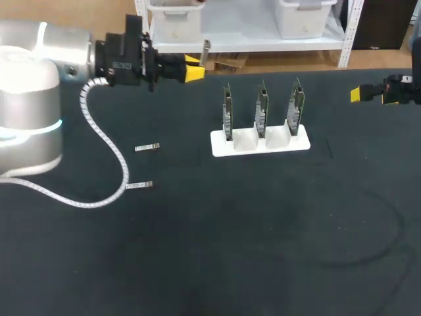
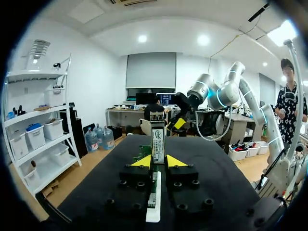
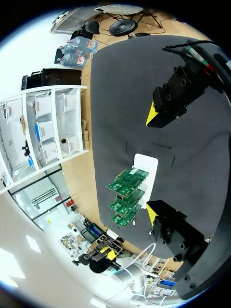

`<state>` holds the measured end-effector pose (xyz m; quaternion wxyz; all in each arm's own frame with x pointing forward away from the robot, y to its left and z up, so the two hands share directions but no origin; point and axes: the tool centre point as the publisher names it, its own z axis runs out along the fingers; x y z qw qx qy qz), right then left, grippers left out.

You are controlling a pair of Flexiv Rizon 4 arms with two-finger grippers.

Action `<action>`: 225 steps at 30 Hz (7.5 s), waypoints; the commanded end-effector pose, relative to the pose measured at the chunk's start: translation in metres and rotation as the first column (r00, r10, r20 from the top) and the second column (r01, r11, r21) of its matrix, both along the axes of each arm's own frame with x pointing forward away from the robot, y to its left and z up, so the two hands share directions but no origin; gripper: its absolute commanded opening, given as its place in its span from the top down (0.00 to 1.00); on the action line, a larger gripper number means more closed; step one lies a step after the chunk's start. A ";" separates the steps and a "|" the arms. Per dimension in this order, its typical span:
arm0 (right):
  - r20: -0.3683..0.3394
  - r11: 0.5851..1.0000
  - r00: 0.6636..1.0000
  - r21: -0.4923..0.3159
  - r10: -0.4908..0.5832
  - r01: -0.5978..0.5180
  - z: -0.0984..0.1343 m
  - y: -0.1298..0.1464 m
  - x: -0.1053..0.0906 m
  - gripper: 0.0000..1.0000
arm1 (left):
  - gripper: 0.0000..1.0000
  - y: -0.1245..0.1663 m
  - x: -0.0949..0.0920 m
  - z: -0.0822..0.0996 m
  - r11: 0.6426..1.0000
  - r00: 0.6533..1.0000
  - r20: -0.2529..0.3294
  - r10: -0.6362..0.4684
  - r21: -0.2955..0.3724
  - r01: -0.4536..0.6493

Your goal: Pick up the optical module with the left hand, and insert it into the network port with the right hand.

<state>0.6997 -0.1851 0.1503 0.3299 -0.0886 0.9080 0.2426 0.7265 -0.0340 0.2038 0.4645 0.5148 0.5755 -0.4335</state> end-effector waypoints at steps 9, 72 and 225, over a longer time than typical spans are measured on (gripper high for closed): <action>-0.001 1.000 1.000 -0.002 -0.002 0.002 0.000 0.000 0.000 0.00 | 1.00 -0.024 0.009 -0.015 0.999 1.000 0.001 -0.024 -0.025 0.024; -0.001 1.000 1.000 -0.002 -0.002 0.002 0.000 0.000 0.000 0.00 | 1.00 -0.046 0.018 -0.038 0.995 0.998 -0.008 -0.067 -0.080 0.066; 0.378 0.438 0.342 -0.203 0.860 -0.876 0.060 0.245 0.039 0.00 | 1.00 -0.045 0.027 -0.044 0.993 0.997 -0.026 -0.071 -0.094 0.068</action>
